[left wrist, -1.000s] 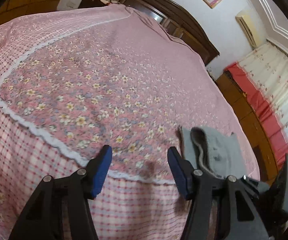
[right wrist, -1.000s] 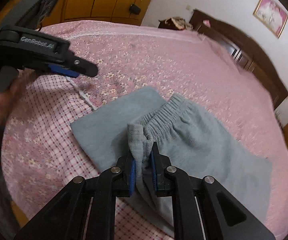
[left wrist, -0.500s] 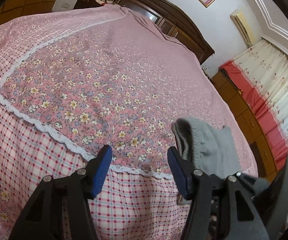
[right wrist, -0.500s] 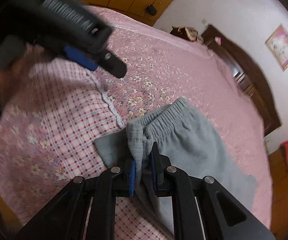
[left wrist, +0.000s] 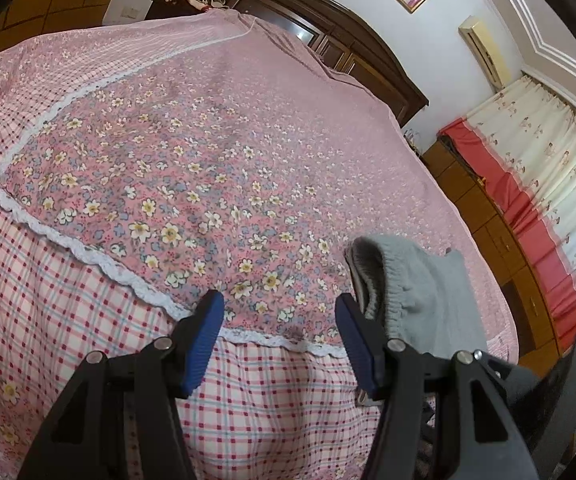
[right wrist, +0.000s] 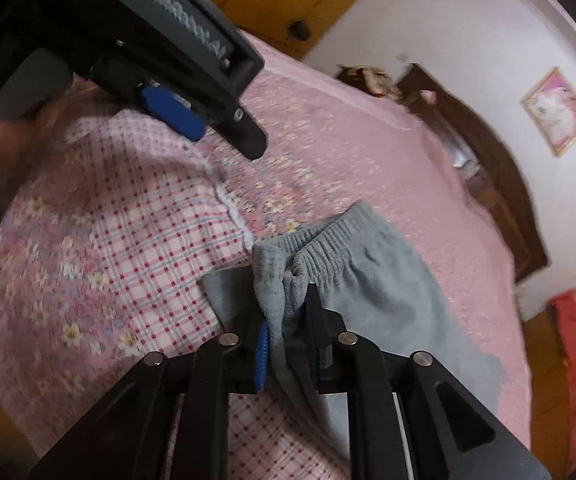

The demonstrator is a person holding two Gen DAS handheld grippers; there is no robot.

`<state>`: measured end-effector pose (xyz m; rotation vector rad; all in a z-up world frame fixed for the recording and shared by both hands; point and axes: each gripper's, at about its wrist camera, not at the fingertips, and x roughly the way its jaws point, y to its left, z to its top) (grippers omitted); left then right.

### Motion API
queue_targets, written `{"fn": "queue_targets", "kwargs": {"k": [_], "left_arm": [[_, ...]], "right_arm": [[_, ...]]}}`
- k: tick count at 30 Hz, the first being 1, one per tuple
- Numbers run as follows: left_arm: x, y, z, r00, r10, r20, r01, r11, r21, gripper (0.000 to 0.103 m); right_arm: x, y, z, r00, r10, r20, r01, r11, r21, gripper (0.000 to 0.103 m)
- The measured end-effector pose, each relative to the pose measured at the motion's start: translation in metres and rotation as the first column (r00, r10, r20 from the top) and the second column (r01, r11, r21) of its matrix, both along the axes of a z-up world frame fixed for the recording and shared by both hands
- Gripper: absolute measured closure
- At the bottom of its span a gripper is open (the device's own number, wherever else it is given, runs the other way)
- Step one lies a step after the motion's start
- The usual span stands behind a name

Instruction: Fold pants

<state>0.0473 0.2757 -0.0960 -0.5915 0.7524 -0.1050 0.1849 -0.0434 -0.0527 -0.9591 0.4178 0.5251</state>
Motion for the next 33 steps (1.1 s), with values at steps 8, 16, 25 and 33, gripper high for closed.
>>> {"fn": "queue_targets", "kwargs": {"k": [8,16,25,33], "left_arm": [[-0.004,0.021,-0.010,0.999,0.010,0.037,-0.005,0.991,-0.132,0.042],[-0.003,0.000,0.008,1.000,-0.025,-0.002,0.025,0.999,-0.020,0.040],[-0.005,-0.074,0.084,0.993,-0.054,0.109,0.040,0.991,0.130,0.040],[0.027,-0.202,0.109,0.961,-0.199,0.191,0.140,0.948,0.286,0.036]], "right_arm": [[-0.068,0.006,0.051,0.990,0.013,-0.139,0.052,0.889,0.456,0.034],[-0.062,-0.020,0.109,0.968,0.072,-0.241,0.075,0.831,0.551,0.042],[-0.017,-0.121,0.151,0.947,0.024,-0.319,0.208,0.712,0.671,0.078],[0.058,-0.198,0.129,0.885,-0.141,-0.444,0.454,0.476,0.754,0.083]]}}
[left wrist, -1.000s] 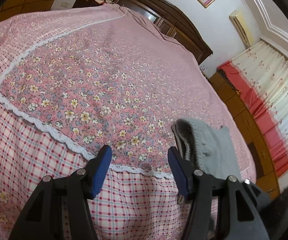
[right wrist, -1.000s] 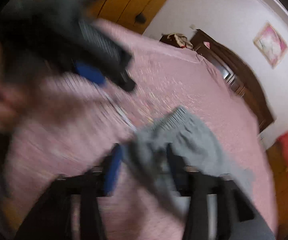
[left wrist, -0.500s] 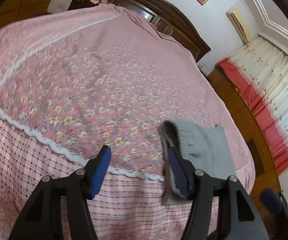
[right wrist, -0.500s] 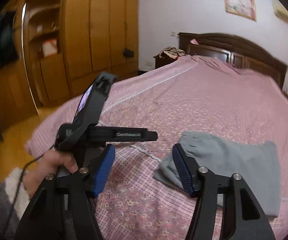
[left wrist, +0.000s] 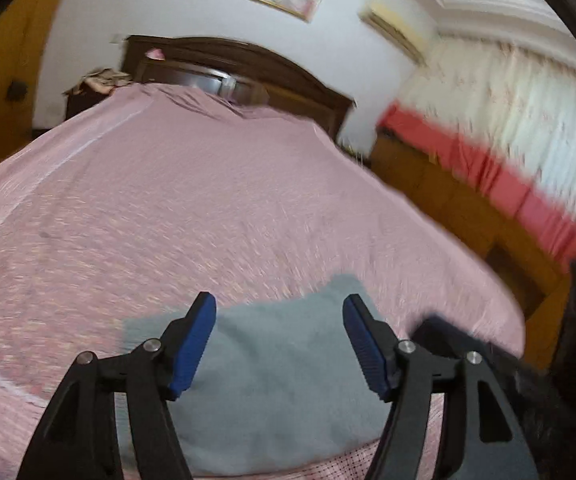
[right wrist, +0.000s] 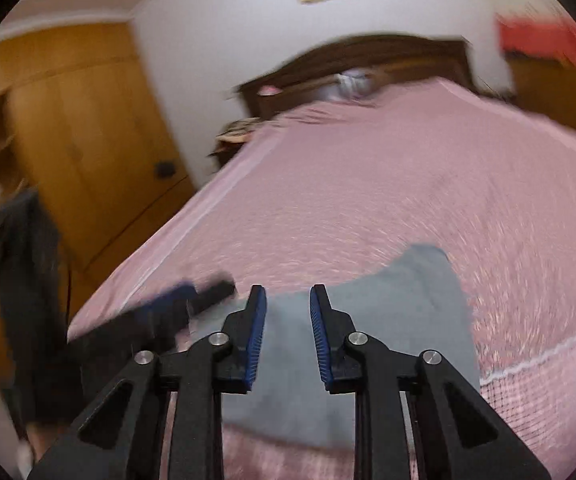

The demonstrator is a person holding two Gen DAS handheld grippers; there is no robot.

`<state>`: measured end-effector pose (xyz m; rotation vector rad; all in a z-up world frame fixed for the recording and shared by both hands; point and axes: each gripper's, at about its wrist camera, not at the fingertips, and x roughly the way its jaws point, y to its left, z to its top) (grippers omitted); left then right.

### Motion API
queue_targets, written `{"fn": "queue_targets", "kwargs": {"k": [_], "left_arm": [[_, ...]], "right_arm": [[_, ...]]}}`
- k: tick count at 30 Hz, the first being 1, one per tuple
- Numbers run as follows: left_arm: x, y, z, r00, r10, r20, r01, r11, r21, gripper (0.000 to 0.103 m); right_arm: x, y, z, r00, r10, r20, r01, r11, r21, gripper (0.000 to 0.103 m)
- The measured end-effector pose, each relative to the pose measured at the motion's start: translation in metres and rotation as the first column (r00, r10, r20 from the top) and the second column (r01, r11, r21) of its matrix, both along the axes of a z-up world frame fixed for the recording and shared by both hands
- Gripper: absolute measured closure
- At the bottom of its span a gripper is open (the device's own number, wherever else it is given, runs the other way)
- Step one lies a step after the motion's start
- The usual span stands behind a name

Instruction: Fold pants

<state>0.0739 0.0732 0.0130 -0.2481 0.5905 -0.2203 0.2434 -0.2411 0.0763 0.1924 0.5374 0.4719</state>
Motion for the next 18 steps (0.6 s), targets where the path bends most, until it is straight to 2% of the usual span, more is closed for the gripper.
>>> {"fn": "queue_targets", "kwargs": {"k": [2,3,6,8,12,14,16,18], "left_arm": [[0.012,-0.024,-0.022,0.998,-0.013,-0.060,0.017,0.998,0.066,0.046],[0.017,-0.032,-0.040,0.994,-0.023,-0.105,0.032,0.996,0.082,0.048],[0.027,-0.031,-0.080,0.979,0.016,-0.204,0.000,0.997,0.079,0.055],[0.025,-0.027,-0.096,0.980,0.013,-0.199,0.002,0.997,0.074,0.064],[0.021,-0.025,-0.089,0.980,-0.012,-0.198,0.036,0.992,0.119,0.064],[0.019,-0.026,-0.080,0.980,-0.010,-0.200,0.039,0.990,0.139,0.064],[0.016,-0.022,-0.069,0.986,0.007,-0.167,0.018,0.989,0.149,0.063],[0.010,-0.015,-0.063,0.989,0.057,-0.137,-0.029,0.981,0.194,0.053]], "right_arm": [[0.017,-0.009,-0.025,0.998,-0.034,-0.057,0.034,0.999,0.003,0.083],[0.024,-0.010,-0.042,0.994,-0.041,-0.097,0.040,0.999,-0.011,0.084],[0.034,-0.014,-0.088,0.976,-0.037,-0.216,0.031,0.999,-0.034,0.084],[0.036,-0.014,-0.107,0.966,-0.020,-0.256,0.009,0.999,-0.045,0.084],[0.034,-0.025,-0.089,0.972,0.020,-0.236,-0.017,1.000,0.013,0.084],[0.031,-0.040,-0.075,0.980,0.054,-0.193,-0.044,0.997,0.059,0.084],[0.026,-0.064,-0.065,0.989,0.057,-0.138,-0.045,0.995,0.088,0.084],[0.035,-0.091,-0.065,0.983,0.084,-0.163,-0.057,0.985,0.162,0.084]]}}
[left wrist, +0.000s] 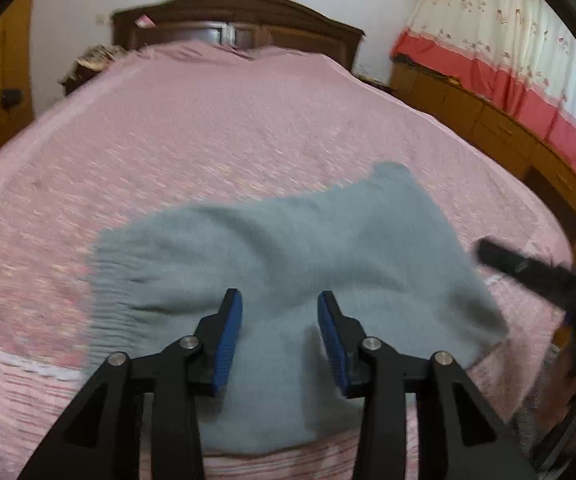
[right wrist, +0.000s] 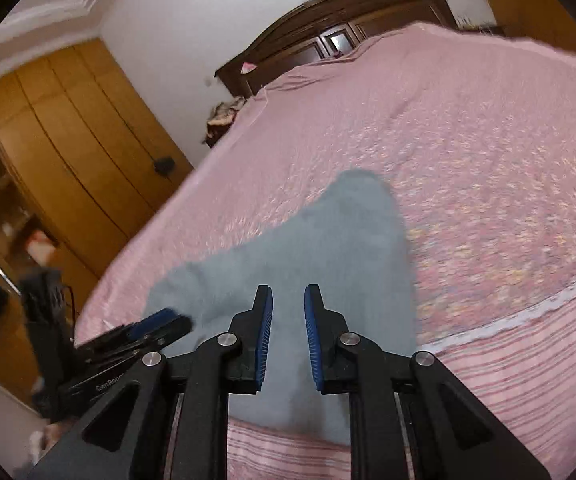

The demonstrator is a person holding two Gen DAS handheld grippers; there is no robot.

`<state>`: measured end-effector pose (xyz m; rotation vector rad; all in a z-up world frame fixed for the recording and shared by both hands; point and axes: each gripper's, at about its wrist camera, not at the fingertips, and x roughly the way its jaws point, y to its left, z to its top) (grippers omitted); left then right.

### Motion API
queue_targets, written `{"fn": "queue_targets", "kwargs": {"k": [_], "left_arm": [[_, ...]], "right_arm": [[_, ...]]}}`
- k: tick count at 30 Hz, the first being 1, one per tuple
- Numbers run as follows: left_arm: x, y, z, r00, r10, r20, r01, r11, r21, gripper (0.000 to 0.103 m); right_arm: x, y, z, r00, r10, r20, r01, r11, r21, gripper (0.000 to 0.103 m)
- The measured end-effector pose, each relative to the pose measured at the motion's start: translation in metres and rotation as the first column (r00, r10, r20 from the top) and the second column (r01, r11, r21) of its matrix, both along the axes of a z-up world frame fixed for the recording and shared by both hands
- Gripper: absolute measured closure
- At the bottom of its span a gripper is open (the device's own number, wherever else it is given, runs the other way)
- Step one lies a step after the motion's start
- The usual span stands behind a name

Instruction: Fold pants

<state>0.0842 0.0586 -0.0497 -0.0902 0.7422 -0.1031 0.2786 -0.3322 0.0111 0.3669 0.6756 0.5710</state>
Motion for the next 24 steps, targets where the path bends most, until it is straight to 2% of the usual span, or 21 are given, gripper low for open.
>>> {"fn": "queue_targets", "kwargs": {"k": [2,3,5,6,8,10,11,12,13,15,16,17,18,20,22,23,24], "left_arm": [[0.001,0.011,-0.007,1.000,0.010,-0.004,-0.010,1.000,0.009,0.052],[0.005,0.022,-0.017,0.999,0.008,-0.033,-0.008,1.000,-0.008,0.052],[0.007,0.033,-0.031,0.999,-0.002,-0.044,0.000,0.999,-0.052,0.053],[0.006,0.035,-0.032,0.999,-0.008,-0.032,0.006,0.998,-0.061,0.053],[0.006,0.033,-0.029,0.999,-0.015,-0.038,0.013,0.999,-0.043,0.053],[0.007,0.030,-0.021,0.998,-0.021,-0.053,0.020,1.000,-0.024,0.053],[0.008,0.030,-0.018,0.998,-0.028,-0.053,0.026,0.999,-0.034,0.052],[0.010,0.029,-0.013,0.998,-0.048,-0.046,0.045,0.997,-0.062,0.052],[0.011,0.030,-0.010,0.998,-0.055,-0.042,0.052,0.996,-0.078,0.052],[0.017,0.033,-0.012,0.997,-0.050,-0.055,0.045,0.995,-0.088,0.051],[0.022,0.035,-0.015,0.997,-0.042,-0.071,0.036,0.995,-0.093,0.051],[0.020,0.038,-0.021,0.996,-0.041,-0.085,0.032,0.994,-0.106,0.052],[0.023,0.042,-0.025,0.996,-0.047,-0.082,0.037,0.991,-0.128,0.053],[0.018,0.046,-0.027,0.996,-0.056,-0.074,0.045,0.989,-0.142,0.055],[0.016,0.047,-0.024,0.995,-0.064,-0.079,0.053,0.988,-0.144,0.055],[0.015,0.048,-0.023,0.994,-0.072,-0.081,0.060,0.988,-0.140,0.055],[0.015,0.049,-0.023,0.993,-0.078,-0.087,0.066,0.989,-0.133,0.055]], "right_arm": [[0.017,-0.021,-0.016,0.992,0.063,-0.105,-0.051,0.992,0.114,0.084],[0.025,-0.026,-0.027,0.990,0.054,-0.132,-0.040,0.994,0.105,0.085],[0.040,-0.018,-0.046,0.979,0.046,-0.200,-0.068,0.992,-0.107,0.103],[0.042,-0.020,-0.046,0.977,0.073,-0.199,-0.099,0.987,-0.124,0.103],[0.043,-0.031,-0.032,0.972,0.096,-0.214,-0.113,0.991,-0.072,0.100],[0.050,-0.041,-0.008,0.971,0.144,-0.189,-0.153,0.988,-0.033,0.098],[0.057,-0.041,0.002,0.960,0.204,-0.192,-0.207,0.978,0.009,0.092],[0.070,-0.038,0.009,0.930,0.301,-0.211,-0.292,0.954,0.072,0.082],[0.083,-0.034,0.009,0.899,0.377,-0.222,-0.357,0.926,0.125,0.079],[0.112,-0.026,-0.007,0.820,0.514,-0.250,-0.453,0.851,0.265,0.079],[0.129,-0.024,-0.023,0.784,0.550,-0.288,-0.461,0.826,0.323,0.079],[0.141,-0.025,-0.040,0.766,0.547,-0.337,-0.444,0.830,0.337,0.080],[0.159,-0.026,-0.061,0.753,0.511,-0.416,-0.406,0.857,0.318,0.103],[0.175,-0.037,-0.088,0.716,0.494,-0.493,-0.324,0.861,0.392,0.103],[0.173,-0.042,-0.075,0.759,0.494,-0.425,-0.313,0.848,0.427,0.098],[0.174,-0.042,-0.066,0.769,0.507,-0.389,-0.330,0.836,0.438,0.096],[0.176,-0.043,-0.062,0.764,0.531,-0.366,-0.339,0.813,0.473,0.093]]}}
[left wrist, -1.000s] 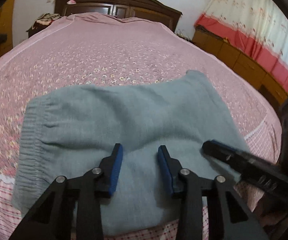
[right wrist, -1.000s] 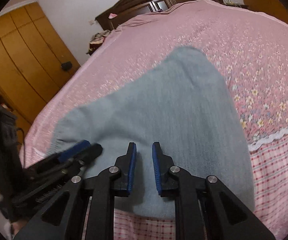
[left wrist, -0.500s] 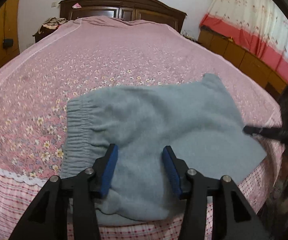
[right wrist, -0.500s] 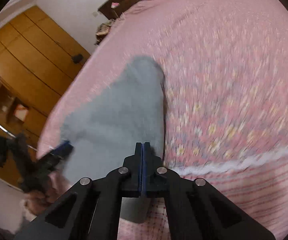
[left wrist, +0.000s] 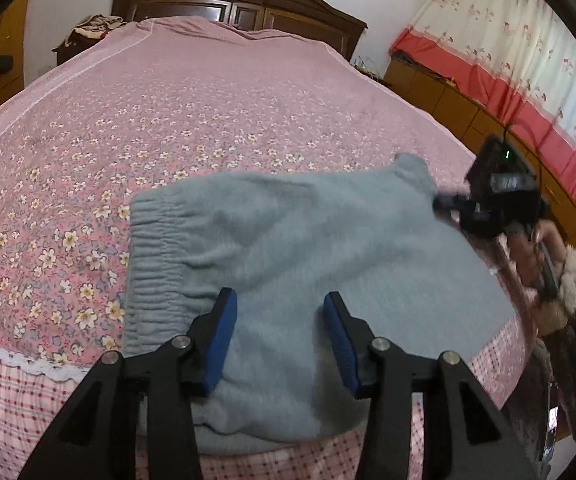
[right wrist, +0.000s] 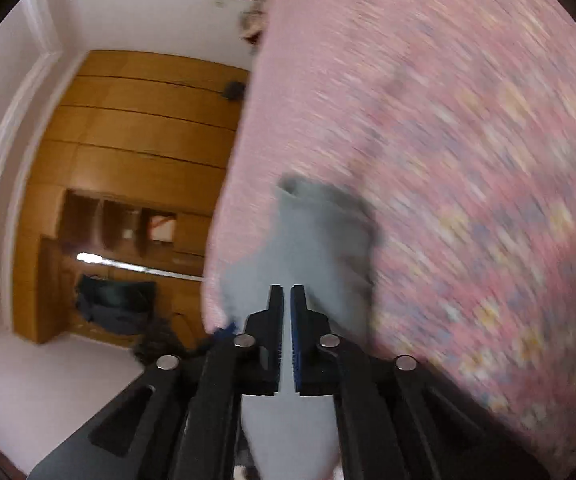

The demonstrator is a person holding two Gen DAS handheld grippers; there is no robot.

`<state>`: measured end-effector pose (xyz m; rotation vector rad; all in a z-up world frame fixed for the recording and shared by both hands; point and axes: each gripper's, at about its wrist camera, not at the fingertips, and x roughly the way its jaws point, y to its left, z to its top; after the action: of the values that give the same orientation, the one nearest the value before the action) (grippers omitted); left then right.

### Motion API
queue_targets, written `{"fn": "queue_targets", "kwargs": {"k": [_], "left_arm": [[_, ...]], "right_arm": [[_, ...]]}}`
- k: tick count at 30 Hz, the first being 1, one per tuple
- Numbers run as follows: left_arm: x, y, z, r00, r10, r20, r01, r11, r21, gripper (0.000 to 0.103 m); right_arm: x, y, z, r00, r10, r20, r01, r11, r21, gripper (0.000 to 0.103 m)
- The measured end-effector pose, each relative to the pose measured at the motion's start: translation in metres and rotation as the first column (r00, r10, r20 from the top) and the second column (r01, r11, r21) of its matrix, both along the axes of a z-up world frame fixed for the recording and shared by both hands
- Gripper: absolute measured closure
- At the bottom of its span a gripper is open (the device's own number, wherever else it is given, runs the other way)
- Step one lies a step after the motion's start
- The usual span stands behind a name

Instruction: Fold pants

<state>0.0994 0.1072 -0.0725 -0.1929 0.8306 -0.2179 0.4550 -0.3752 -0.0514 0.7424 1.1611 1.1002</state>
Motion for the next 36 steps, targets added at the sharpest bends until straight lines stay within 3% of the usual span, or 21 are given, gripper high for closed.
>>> {"fn": "queue_targets", "kwargs": {"k": [2,5,7,9,10,12,15,20,26,30,33,36], "left_arm": [[-0.002,-0.001,-0.001,1.000,-0.005,0.005,0.005,1.000,0.010,0.055],[-0.004,-0.006,-0.002,1.000,-0.010,0.008,0.010,0.999,0.040,0.055],[-0.009,-0.009,-0.003,1.000,-0.012,0.009,0.012,0.998,0.054,0.055],[-0.009,-0.011,-0.004,1.000,0.001,0.006,-0.002,0.999,0.045,0.055],[-0.008,-0.011,-0.004,1.000,0.007,0.004,-0.007,0.999,0.040,0.055],[-0.009,-0.014,-0.003,1.000,0.006,0.008,-0.006,0.999,0.053,0.054],[-0.011,-0.017,-0.007,0.999,-0.002,0.034,0.000,0.998,0.064,0.054],[-0.015,-0.018,-0.010,0.999,0.026,0.042,-0.027,0.999,0.028,0.051],[-0.012,-0.023,-0.005,0.999,0.048,0.011,-0.049,0.998,0.051,0.048],[-0.027,-0.021,0.019,0.997,0.069,0.021,-0.068,0.998,-0.016,0.047],[-0.041,-0.017,0.034,0.997,0.060,0.045,-0.059,0.998,-0.026,0.037],[-0.052,-0.003,0.034,0.997,0.066,0.049,-0.066,0.998,-0.001,0.036]], "right_arm": [[0.017,0.003,-0.005,1.000,0.004,-0.008,-0.004,1.000,0.004,0.092],[0.042,-0.003,-0.024,0.998,-0.003,-0.062,-0.001,0.998,-0.062,0.103],[0.047,-0.017,-0.018,0.998,-0.064,-0.002,0.063,0.992,-0.112,0.103],[0.051,-0.047,0.001,0.977,-0.210,0.047,0.215,0.956,-0.200,0.101],[0.049,-0.059,0.010,0.972,-0.227,0.060,0.234,0.956,-0.179,0.101],[0.031,-0.085,0.039,0.964,-0.225,0.143,0.245,0.959,-0.142,0.101],[-0.013,-0.114,0.068,0.948,-0.215,0.234,0.266,0.940,-0.213,0.100],[-0.066,-0.155,0.075,0.952,-0.179,0.248,0.250,0.923,-0.292,0.084],[-0.090,-0.144,0.069,0.963,-0.162,0.217,0.217,0.940,-0.263,0.071],[-0.088,-0.109,0.056,0.977,-0.139,0.159,0.169,0.966,-0.195,0.051],[-0.087,-0.080,0.049,0.984,-0.071,0.162,0.106,0.970,-0.219,0.047],[-0.080,-0.051,0.039,0.987,-0.024,0.162,0.068,0.960,-0.273,0.047]]}}
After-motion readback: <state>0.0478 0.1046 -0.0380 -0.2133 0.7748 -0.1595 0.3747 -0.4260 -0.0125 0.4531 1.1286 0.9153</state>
